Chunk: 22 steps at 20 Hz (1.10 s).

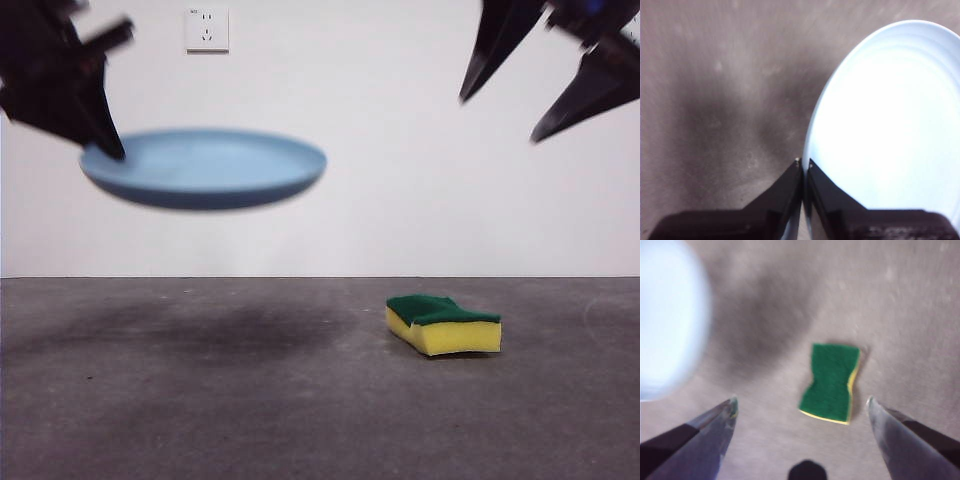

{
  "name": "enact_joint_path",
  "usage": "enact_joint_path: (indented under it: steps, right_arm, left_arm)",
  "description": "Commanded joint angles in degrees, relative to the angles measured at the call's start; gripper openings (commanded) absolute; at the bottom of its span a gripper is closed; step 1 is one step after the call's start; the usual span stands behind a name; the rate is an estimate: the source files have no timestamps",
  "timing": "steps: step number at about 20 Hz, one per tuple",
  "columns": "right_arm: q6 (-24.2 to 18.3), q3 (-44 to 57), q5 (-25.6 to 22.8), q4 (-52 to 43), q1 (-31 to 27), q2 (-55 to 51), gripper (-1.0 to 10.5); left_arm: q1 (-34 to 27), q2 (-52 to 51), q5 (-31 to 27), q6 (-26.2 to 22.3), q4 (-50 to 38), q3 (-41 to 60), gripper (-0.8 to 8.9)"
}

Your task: Pick up the plate,pick up the cloth,clean the plate with the cloth

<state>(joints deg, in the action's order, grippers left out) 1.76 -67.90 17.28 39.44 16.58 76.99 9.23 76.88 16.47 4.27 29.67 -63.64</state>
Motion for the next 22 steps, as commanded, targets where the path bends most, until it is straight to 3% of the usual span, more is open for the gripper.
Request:
enact_joint_path:
  steps: [1, 7, 16, 20, 22]
  right_arm:
    - [-2.6, -2.2, -3.7, 0.0, 2.4, 5.7, 4.4]
    - [-4.7, -6.6, -10.1, -1.0, 6.8, 20.0, 4.3]
    - [-4.1, -6.7, -10.3, -4.9, 7.2, 31.6, 3.7]
    - [-3.8, -6.7, -10.4, -5.1, 7.2, 33.1, 3.1]
    - [-3.9, -6.7, -10.5, -5.0, 7.2, 33.7, 1.8]
  left_arm:
    - [0.2, -4.8, 0.1, -0.7, 2.6, 0.2, -0.06]
    - [0.2, -10.4, 0.1, -1.5, 8.8, 0.2, -0.06]
    - [0.2, -10.4, 0.1, -1.6, 9.1, 0.2, -0.06]
    - [0.2, -10.4, 0.1, -1.6, 9.1, 0.2, -0.06]
    - [0.2, -10.4, 0.1, -1.6, 9.0, 0.2, -0.06]
